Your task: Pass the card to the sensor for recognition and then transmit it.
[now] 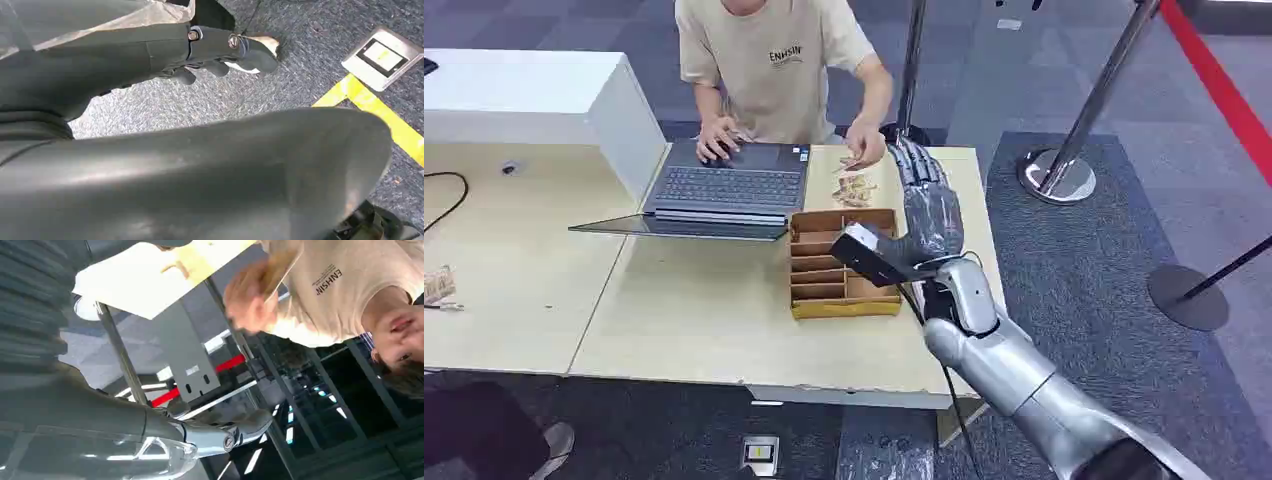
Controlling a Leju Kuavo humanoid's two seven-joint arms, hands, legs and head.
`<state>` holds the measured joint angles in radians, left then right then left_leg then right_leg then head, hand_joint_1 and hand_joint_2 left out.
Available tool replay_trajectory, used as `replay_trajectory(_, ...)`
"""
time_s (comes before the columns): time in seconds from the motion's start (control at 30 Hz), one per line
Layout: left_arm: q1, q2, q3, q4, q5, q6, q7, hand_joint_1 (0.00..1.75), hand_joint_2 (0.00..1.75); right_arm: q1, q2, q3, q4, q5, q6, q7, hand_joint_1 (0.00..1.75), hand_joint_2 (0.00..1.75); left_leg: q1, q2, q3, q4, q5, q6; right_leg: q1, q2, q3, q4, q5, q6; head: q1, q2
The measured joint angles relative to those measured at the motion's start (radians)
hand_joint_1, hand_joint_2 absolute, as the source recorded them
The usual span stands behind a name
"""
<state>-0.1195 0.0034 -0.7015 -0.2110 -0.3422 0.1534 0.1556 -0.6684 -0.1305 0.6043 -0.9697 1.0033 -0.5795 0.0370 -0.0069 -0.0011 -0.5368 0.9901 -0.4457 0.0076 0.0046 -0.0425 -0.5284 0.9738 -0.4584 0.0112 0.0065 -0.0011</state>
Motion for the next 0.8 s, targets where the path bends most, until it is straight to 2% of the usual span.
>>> replay_trajectory(0.23, 0.000, 0.000, 0.000, 0.000, -0.002, 0.000, 0.000, 0.00, 0.00, 0.000, -0.001, 0.000, -0.001, 0.009, 0.005, 0.000, 0.00, 1.75, 0.000, 0.000, 0.000, 0.000, 0.000, 0.000, 0.000, 0.000, 0.000, 0.000, 0.000, 0.000, 0.000, 0.000)
replay_trajectory(0.6, -0.004, 0.000, 0.000, 0.000, -0.005, -0.012, 0.002, 0.00, 0.00, -0.009, -0.002, 0.023, 0.008, 0.228, 0.007, 0.069, 0.00, 1.75, 0.000, 0.000, 0.000, 0.000, 0.000, 0.000, 0.000, 0.000, 0.000, 0.000, 0.000, 0.000, 0.000, 0.000)
replay_trajectory(0.67, -0.005, 0.000, 0.000, 0.000, -0.005, -0.013, 0.003, 0.00, 0.00, -0.009, 0.000, 0.027, 0.012, 0.235, 0.002, 0.072, 0.00, 1.75, 0.000, 0.000, 0.000, 0.000, 0.000, 0.000, 0.000, 0.000, 0.000, 0.000, 0.000, 0.000, 0.000, 0.000)
replay_trajectory(0.7, -0.006, 0.000, 0.000, 0.000, -0.005, -0.013, 0.005, 0.00, 0.00, -0.009, 0.000, 0.029, 0.015, 0.235, 0.001, 0.073, 1.19, 1.75, 0.000, 0.000, 0.000, 0.000, 0.000, 0.000, 0.000, 0.000, 0.000, 0.000, 0.000, 0.000, 0.000, 0.000)
replay_trajectory(0.73, -0.006, 0.000, 0.000, 0.000, -0.005, -0.013, 0.006, 0.00, 0.00, -0.009, 0.000, 0.032, 0.015, 0.235, 0.000, 0.073, 1.75, 1.75, 0.000, 0.000, 0.000, 0.000, 0.000, 0.000, 0.000, 0.000, 0.000, 0.000, 0.000, 0.000, 0.000, 0.000)
replay_trajectory(0.8, -0.006, 0.000, 0.000, 0.000, -0.005, -0.013, 0.006, 0.00, 0.00, -0.009, 0.000, 0.035, 0.017, 0.230, -0.011, 0.072, 1.75, 1.75, 0.000, 0.000, 0.000, 0.000, 0.000, 0.000, 0.000, 0.000, 0.000, 0.000, 0.000, 0.000, 0.000, 0.000)
